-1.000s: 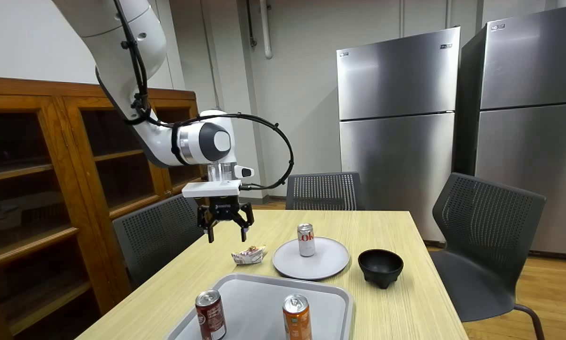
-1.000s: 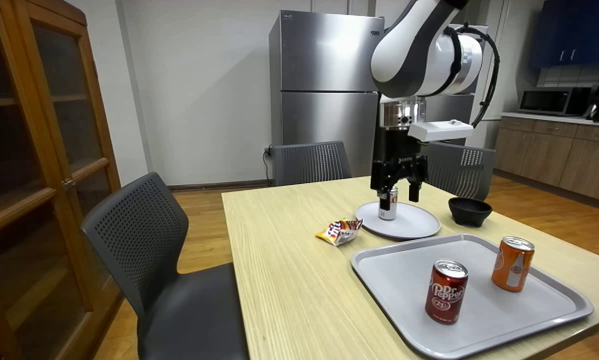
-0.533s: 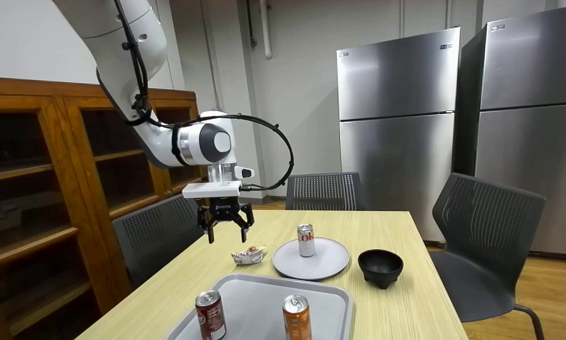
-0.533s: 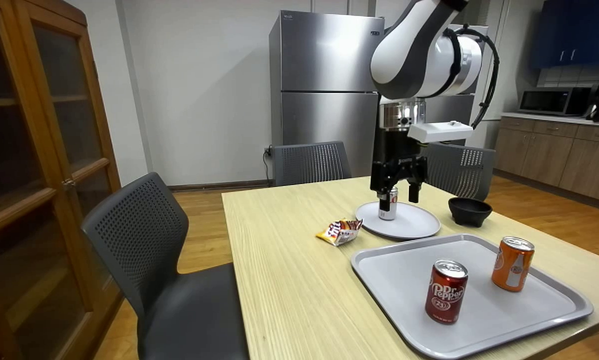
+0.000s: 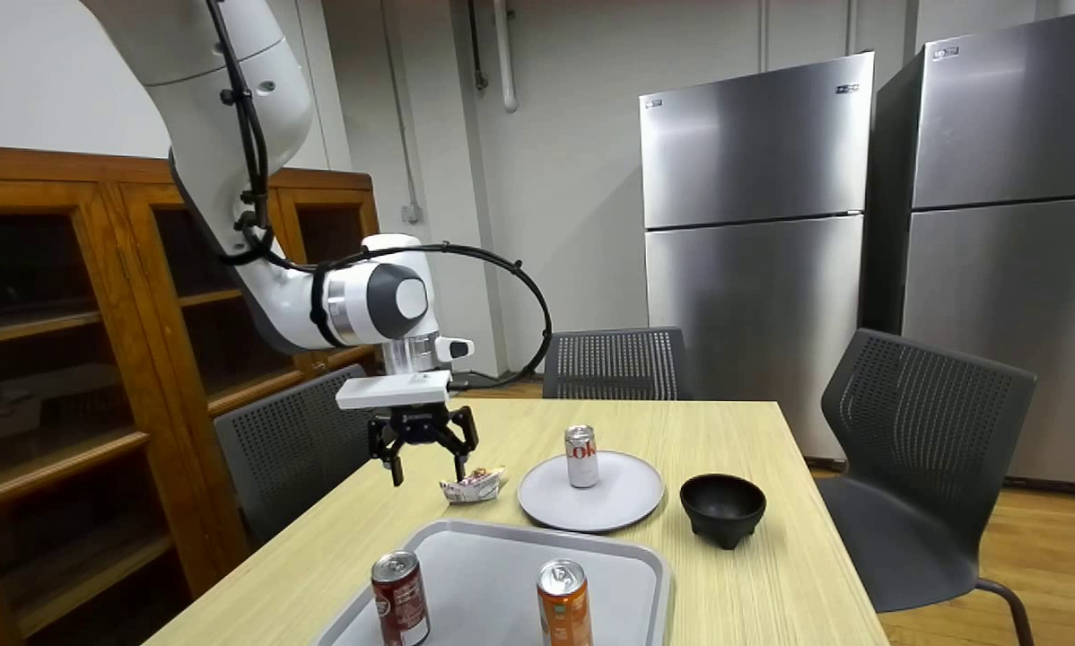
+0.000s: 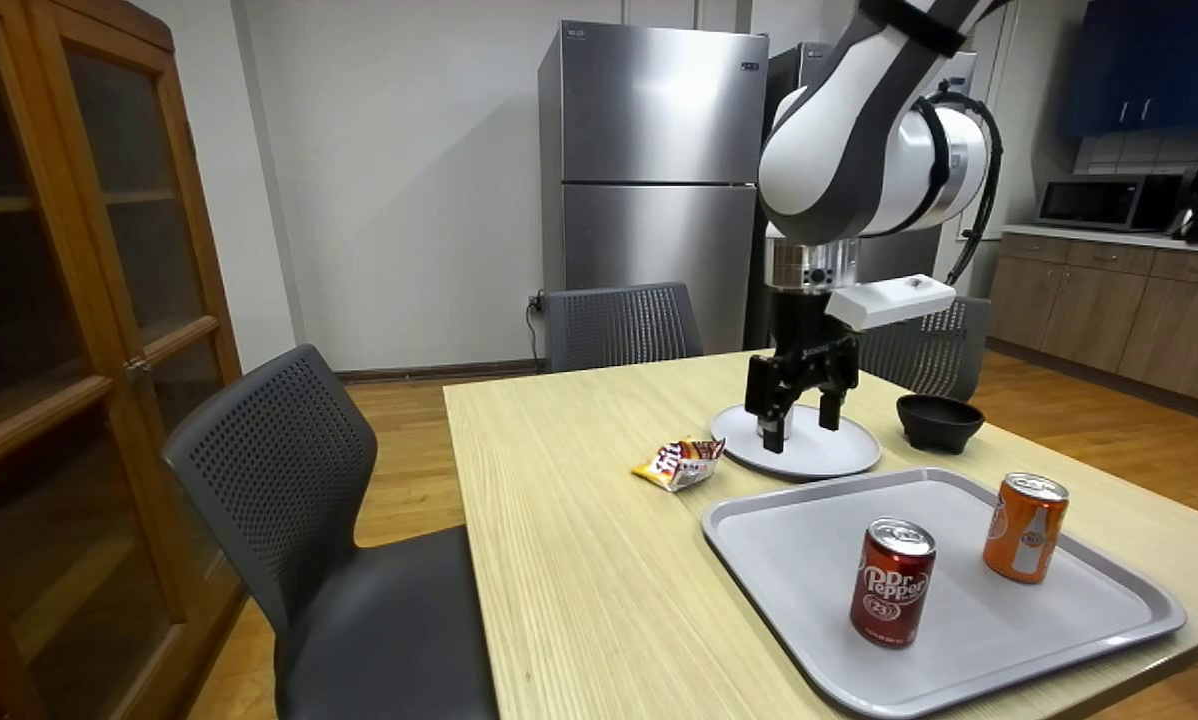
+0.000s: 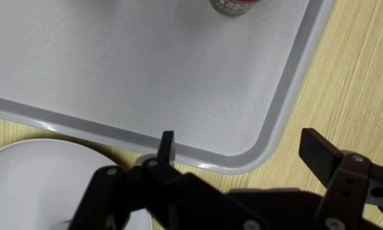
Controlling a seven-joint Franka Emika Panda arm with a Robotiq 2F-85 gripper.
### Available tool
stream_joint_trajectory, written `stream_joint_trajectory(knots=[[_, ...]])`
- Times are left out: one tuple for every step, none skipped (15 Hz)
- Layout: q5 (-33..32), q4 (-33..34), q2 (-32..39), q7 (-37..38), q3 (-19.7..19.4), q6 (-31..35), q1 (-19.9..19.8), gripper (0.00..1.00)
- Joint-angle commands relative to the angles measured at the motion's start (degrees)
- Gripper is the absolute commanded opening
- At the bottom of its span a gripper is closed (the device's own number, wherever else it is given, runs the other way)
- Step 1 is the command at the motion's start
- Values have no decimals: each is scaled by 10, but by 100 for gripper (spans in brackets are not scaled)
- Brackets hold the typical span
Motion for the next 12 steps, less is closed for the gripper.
stream_joint_trajectory(knots=[[-20,-48,-20,29,-5,37,12,100],[-20,-58,-20,32,-4,45,13,100],[-23,-66,-20,38,-6,54,16,100],[-23,-73,-19,40,-6,61,16,100],[-25,-80,-19,45,-7,67,18,100],[-24,-86,-19,45,-6,72,19,100],[-25,-93,-18,49,-7,79,20,100],[-25,-98,-18,52,-7,83,21,100],[-28,-103,-18,57,-9,87,23,100],[-30,-109,-19,61,-10,90,25,100],[-34,-115,-20,66,-11,95,27,100],[-37,-120,-20,70,-13,99,30,100]])
